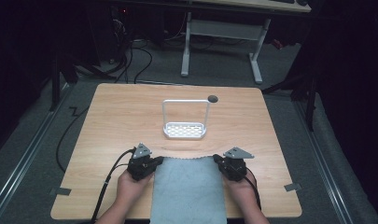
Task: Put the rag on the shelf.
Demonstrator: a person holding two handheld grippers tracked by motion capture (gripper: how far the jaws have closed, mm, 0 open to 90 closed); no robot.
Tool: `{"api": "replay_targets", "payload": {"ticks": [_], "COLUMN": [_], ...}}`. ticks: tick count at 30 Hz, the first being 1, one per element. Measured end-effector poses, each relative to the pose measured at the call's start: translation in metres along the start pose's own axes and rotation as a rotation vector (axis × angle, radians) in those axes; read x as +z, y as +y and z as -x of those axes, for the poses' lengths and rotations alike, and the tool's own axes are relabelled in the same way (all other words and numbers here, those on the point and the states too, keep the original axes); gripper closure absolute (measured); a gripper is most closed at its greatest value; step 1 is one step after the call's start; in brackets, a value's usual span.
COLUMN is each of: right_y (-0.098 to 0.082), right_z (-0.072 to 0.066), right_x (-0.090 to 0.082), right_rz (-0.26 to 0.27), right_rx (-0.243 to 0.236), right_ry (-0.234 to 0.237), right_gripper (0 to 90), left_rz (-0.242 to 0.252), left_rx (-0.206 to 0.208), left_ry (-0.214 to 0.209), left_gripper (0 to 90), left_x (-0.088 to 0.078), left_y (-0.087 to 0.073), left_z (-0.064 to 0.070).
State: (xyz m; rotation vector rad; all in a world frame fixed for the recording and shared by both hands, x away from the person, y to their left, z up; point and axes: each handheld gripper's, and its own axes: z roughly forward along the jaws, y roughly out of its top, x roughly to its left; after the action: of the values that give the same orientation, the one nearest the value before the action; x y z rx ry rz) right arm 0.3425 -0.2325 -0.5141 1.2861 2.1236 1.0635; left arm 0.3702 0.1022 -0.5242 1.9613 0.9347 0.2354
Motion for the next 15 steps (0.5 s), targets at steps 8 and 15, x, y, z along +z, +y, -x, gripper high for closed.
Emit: {"api": "replay_targets", "payload": {"ticks": [8,15], "right_y": [0.004,0.014], "right_z": [-0.007,-0.016], "right_x": [-0.014,-0.029], "right_rz": [0.072,0.142], "right_rx": [-0.015,-0.033], "right_ry": [0.017,0.029], "right_gripper": [88.6,88.5], "left_rz": [0.109,0.180], "left_rx": [0.020,0.012], "left_ry": [0.006,0.006], "left_gripper": [89.0,89.2], "left_x": [-0.019,-0.036], "left_y": [0.005,0.013], "left_z": [0.006,0.007]}}
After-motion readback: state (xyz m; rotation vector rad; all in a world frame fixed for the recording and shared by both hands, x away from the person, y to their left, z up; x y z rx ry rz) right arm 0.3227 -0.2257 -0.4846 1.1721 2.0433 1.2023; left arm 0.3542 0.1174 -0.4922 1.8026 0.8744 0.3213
